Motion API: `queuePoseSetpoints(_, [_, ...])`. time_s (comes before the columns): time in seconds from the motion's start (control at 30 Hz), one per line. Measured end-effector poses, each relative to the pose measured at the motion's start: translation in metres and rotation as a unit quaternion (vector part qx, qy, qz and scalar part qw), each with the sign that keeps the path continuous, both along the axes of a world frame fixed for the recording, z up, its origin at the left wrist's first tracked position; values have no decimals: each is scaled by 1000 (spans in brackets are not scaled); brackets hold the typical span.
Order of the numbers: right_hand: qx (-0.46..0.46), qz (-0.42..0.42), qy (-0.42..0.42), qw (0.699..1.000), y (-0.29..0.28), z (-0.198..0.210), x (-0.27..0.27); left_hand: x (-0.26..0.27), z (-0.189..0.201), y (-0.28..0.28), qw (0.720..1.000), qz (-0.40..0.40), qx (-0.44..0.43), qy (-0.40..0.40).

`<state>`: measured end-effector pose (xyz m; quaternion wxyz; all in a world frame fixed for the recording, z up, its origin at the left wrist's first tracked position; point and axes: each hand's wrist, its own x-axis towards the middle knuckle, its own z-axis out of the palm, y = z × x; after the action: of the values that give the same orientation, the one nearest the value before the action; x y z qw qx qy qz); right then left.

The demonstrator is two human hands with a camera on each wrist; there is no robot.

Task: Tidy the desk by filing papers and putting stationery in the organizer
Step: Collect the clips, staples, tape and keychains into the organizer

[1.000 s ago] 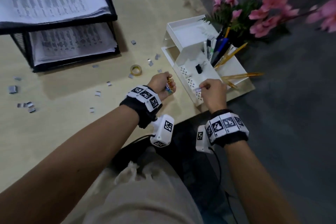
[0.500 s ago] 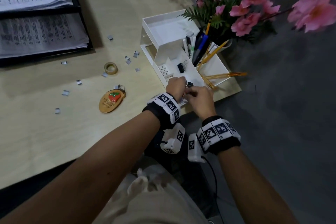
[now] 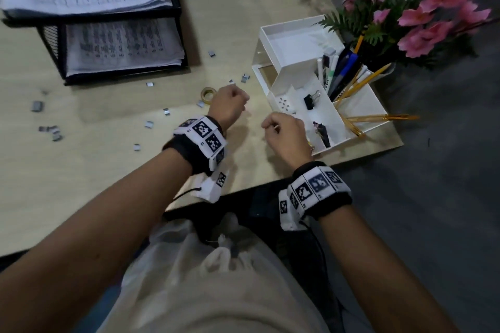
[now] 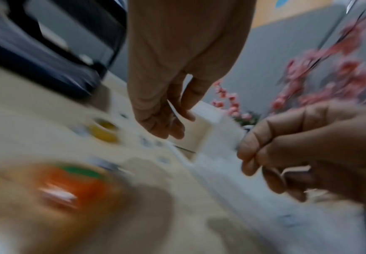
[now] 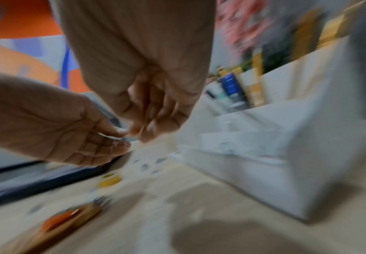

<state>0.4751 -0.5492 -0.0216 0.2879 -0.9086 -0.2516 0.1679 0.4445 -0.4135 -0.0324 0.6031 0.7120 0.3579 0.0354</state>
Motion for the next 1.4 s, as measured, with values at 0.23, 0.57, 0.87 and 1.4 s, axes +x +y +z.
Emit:
queuePoseSetpoints(0.23, [-200, 355, -94, 908, 68, -30, -23, -24, -11, 76, 922, -191, 305, 143])
queuePoseSetpoints(0.57, [-264, 373, -100, 884, 96, -35, -11, -13, -33, 97, 877, -262, 354, 195])
queuePoseSetpoints(0.87, [-270, 374, -44, 886, 101, -30, -3, -26, -29, 114, 931, -146, 296, 153])
queuePoseSetpoints(1.4, [-110, 133, -135, 976, 54, 100, 161, 14, -12, 54, 996, -52, 28, -61])
